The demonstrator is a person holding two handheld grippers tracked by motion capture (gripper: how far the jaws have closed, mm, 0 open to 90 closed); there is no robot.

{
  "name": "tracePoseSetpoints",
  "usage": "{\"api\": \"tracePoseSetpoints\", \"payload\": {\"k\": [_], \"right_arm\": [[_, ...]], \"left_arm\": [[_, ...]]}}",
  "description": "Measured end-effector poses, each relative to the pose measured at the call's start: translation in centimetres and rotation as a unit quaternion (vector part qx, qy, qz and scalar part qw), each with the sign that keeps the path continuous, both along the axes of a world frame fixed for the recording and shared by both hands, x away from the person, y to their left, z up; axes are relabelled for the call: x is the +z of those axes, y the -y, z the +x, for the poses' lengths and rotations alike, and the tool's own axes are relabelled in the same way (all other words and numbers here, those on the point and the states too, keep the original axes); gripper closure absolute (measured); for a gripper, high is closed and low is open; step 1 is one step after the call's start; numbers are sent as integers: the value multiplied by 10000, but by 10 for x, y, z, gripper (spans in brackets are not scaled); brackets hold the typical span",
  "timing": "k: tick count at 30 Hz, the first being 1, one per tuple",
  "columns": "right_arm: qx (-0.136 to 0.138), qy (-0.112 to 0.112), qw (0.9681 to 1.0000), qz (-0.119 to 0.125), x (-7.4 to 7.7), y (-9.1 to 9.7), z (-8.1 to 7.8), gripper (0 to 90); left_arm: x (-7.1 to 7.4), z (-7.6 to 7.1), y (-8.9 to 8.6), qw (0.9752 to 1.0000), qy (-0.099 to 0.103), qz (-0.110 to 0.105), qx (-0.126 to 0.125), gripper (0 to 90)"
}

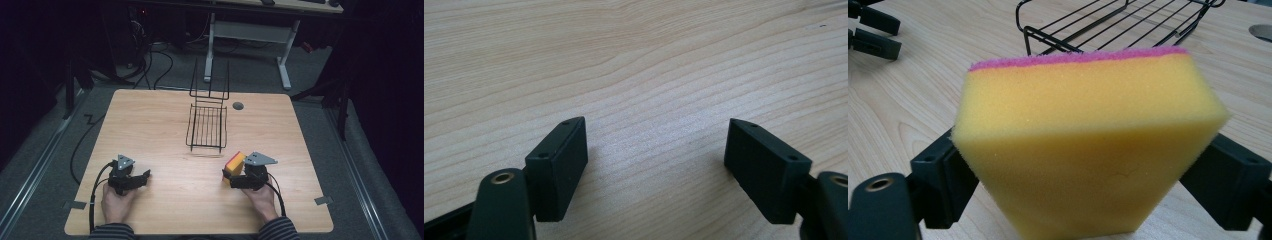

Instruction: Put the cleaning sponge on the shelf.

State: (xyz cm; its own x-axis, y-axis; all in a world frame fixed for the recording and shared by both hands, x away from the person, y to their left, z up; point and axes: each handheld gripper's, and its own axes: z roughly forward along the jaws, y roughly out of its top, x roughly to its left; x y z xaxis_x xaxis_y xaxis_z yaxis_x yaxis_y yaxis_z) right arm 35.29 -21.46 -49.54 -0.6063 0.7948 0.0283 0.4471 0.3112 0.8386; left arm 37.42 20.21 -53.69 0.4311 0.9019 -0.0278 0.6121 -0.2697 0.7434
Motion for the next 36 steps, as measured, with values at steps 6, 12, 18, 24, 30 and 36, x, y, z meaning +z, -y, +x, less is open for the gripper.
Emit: {"api": "tracePoseSetpoints", "payload": {"k": [6,12,18,24,30,36], "right_arm": [[-1,29,10000,-28,-1,0,1,194],[36,62,10000,-37,0,0,0,215],[41,60,10000,4,1,2,-1,218],[59,77,9999,38,5,4,-2,220],[49,47,9999,104,9,9,-3,220],[7,-61,9997,235,12,16,-3,221]], "left_arm": [[0,0,0,10000,0,-3,0,259],[0,0,0,10000,0,-4,1,258],[0,0,0,10000,0,-2,0,259],[0,0,0,10000,0,-1,0,258],[0,0,0,10000,-1,-1,0,259],[0,0,0,10000,2,14,-1,259]]}}
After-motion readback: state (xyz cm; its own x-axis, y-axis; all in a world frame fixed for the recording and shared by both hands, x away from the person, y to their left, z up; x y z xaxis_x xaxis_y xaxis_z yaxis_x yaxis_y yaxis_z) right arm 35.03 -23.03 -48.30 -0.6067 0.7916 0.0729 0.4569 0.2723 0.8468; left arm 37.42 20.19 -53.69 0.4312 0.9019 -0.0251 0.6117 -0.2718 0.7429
